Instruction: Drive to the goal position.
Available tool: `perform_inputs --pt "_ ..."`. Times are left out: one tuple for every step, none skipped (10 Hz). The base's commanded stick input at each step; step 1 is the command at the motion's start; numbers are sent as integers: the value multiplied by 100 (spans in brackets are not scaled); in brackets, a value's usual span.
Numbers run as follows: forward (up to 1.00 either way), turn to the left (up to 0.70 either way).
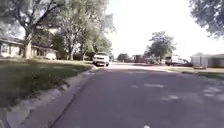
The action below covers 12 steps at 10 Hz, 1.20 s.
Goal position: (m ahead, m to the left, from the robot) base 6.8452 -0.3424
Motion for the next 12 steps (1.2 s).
perform_inputs --pt "100 0" --pt "100 0" --pt "100 0" --pt "100 0" --pt "100 0" --pt "100 0" --pt "100 0" --pt "100 0" --pt "100 0" --pt "100 0" --pt "100 0" --pt "100 0"
